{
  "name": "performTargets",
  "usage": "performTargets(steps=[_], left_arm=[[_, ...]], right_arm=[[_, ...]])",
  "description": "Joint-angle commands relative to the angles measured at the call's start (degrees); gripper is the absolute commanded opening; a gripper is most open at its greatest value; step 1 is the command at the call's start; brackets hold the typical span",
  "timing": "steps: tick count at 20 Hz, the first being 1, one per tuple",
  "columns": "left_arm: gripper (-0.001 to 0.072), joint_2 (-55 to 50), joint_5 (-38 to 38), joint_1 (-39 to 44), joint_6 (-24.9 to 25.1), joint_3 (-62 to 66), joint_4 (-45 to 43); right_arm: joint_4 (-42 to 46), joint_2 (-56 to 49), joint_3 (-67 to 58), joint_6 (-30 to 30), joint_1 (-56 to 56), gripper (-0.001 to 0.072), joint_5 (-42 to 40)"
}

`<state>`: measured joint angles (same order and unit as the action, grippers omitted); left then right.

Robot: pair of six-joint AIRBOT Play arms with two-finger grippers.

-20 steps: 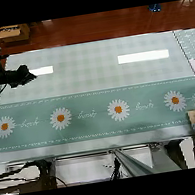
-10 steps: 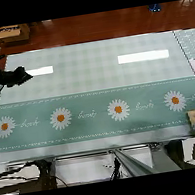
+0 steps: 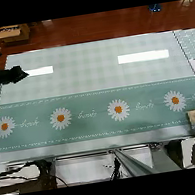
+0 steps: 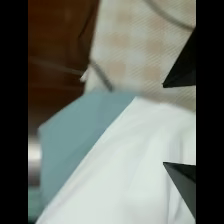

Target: Fold the shirts.

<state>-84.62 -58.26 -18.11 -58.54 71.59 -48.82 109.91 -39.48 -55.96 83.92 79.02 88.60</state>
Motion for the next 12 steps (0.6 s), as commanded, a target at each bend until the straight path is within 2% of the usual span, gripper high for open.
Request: performTargets(steps=[1, 2, 3, 4, 6, 8, 9, 10, 11, 12], left_arm=[[0.0260, 0.0, -0.9, 4.2, 2.4, 5.5, 0.4], [0.0456, 0.0, -0.9, 6.1, 2.4, 7.6, 0.3], [0.0525, 0.0, -0.9, 8.4, 2.4, 9.7, 0.4], [0.0525, 0.0, -0.9, 10.7, 2.4, 11.6, 0.3], [0.0525, 0.0, -1.4, 16.4, 1.0, 15.0, -2.6], [0.0525, 0.0, -4.2, 22.6, -8.6, 17.5, -16.6], [0.0535, 0.0, -8.0, 26.0, -14.7, 18.3, -25.3], [0.0606, 0.0, -12.0, 28.8, -19.3, 18.4, -31.4], [0.0720, -0.1, -15.9, 31.6, -24.1, 18.3, -35.8], [0.0720, -0.1, -18.5, 33.9, -27.1, 18.3, -38.2]], right_arm=[[-21.1, 0.0, 0.2, 0.5, -15.2, 0.0533, -8.0], [-25.7, -0.2, 0.2, 2.8, -21.6, 0.0533, -11.2], [-29.8, -0.7, 0.2, 5.3, -29.2, 0.0533, -15.5], [-32.5, -1.5, 0.0, 7.1, -37.1, 0.0533, -20.2], [-32.0, -4.7, -1.4, 9.7, -51.8, 0.0534, -27.0], [-26.8, -10.6, -4.5, 10.4, -64.5, 0.0546, -27.8], [-23.8, -14.2, -6.3, 10.3, -69.7, 0.0604, -26.1], [-21.4, -17.6, -7.9, 10.3, -73.7, 0.0610, -24.1], [-19.8, -20.9, -9.7, 9.5, -76.8, 0.0610, -22.1], [-19.4, -23.8, -11.4, 9.1, -79.1, 0.0611, -20.8]])
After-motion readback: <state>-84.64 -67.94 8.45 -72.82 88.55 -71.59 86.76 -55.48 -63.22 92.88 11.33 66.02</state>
